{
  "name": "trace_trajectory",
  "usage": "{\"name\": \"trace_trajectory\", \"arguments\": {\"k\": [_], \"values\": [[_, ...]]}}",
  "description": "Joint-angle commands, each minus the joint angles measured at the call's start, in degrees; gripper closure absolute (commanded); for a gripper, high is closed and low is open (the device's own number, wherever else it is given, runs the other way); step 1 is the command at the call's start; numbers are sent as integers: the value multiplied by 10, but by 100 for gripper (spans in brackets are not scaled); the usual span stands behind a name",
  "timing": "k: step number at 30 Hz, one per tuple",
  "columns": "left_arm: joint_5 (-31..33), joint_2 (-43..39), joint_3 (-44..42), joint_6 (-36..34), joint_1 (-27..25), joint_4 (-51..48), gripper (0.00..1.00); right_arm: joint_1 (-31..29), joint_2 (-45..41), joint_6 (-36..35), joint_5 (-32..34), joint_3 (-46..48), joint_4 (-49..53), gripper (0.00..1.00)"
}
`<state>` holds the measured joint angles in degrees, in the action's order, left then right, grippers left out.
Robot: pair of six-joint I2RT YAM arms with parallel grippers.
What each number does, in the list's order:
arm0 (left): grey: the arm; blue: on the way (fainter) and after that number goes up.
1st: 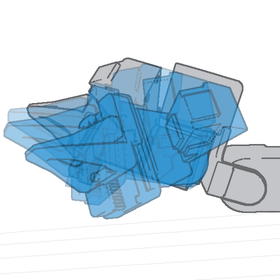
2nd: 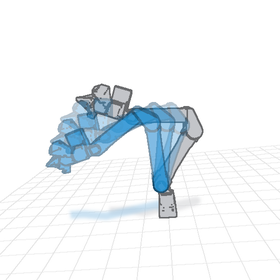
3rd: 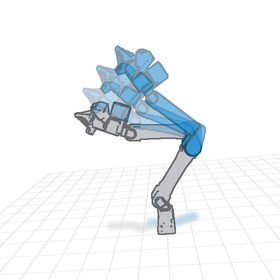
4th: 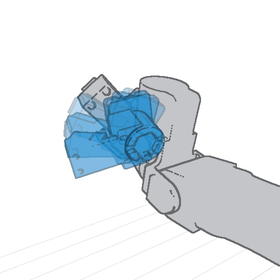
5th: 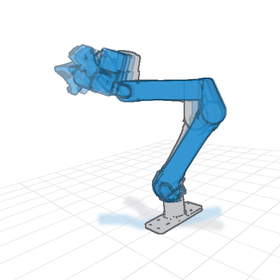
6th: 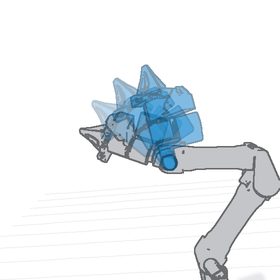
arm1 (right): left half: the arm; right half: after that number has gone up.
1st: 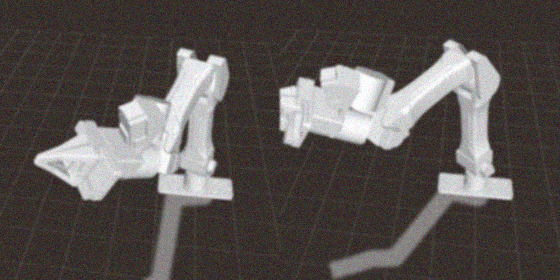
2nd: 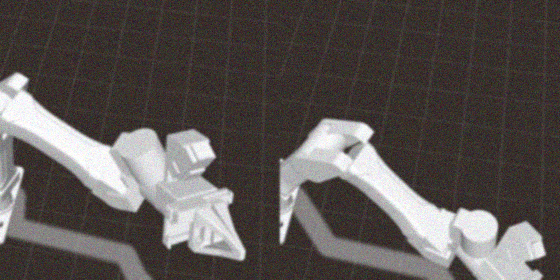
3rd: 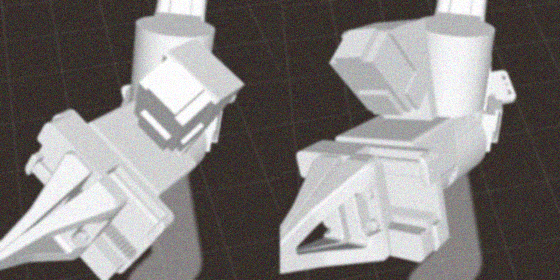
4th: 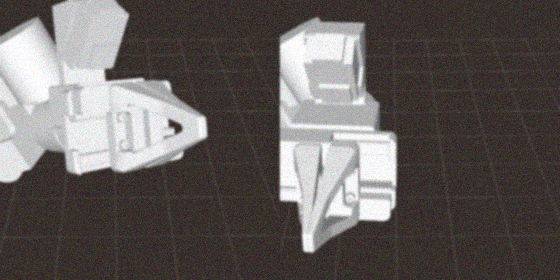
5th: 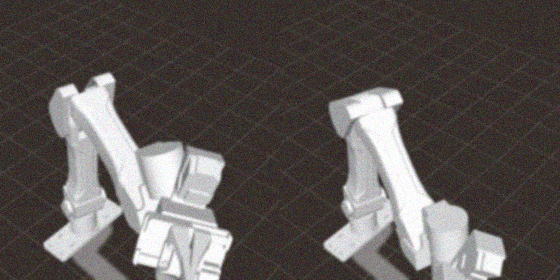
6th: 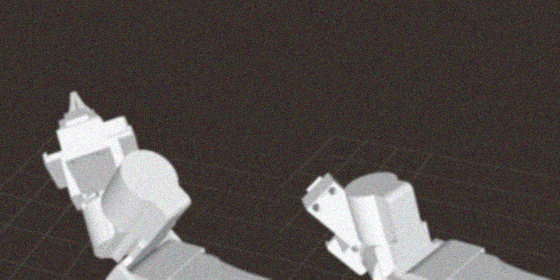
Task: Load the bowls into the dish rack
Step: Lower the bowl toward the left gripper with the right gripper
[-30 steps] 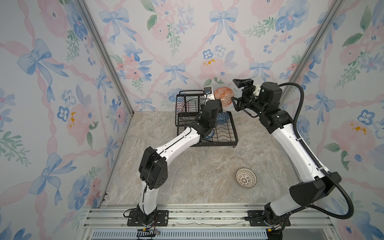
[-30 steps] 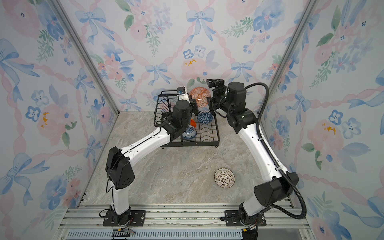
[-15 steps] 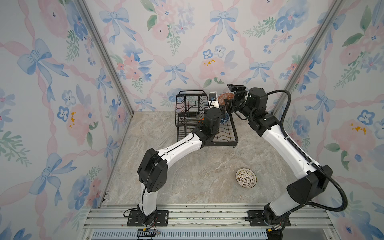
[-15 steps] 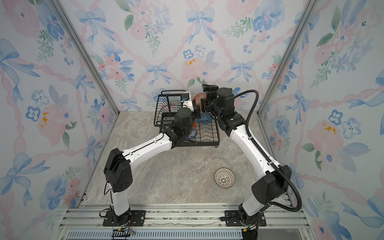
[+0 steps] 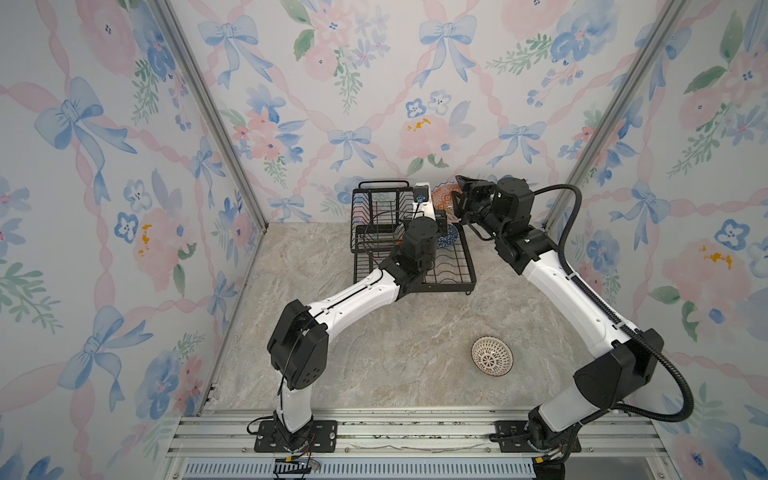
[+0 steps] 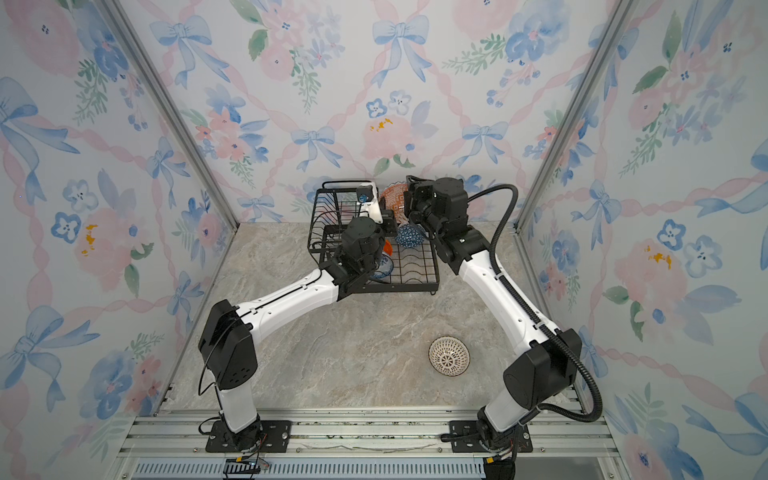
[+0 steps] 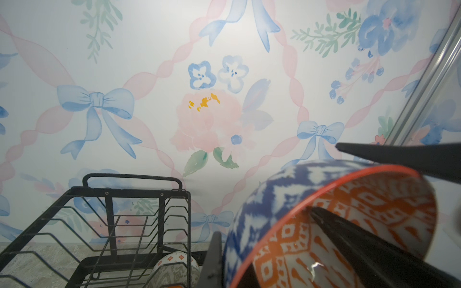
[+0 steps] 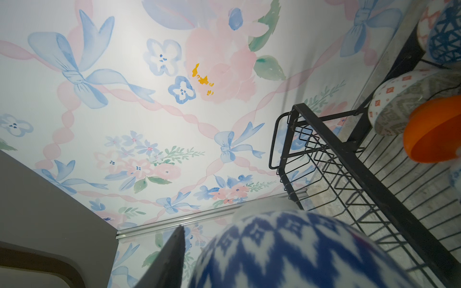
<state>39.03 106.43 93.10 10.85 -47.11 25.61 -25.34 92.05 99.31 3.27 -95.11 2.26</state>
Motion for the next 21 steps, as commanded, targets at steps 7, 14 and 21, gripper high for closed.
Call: {"name": "trace_trajectory", "arguments": {"k": [7, 14, 21], "values": [[6, -25, 8, -11, -12, 45, 100, 0, -14, 0, -10, 17, -10, 76], [14, -23, 9, -14, -13, 44, 100, 3, -13, -5, -14, 13, -10, 92], [11, -29, 7, -14, -14, 44, 98, 5, -11, -35, -22, -2, -4, 100]]}}
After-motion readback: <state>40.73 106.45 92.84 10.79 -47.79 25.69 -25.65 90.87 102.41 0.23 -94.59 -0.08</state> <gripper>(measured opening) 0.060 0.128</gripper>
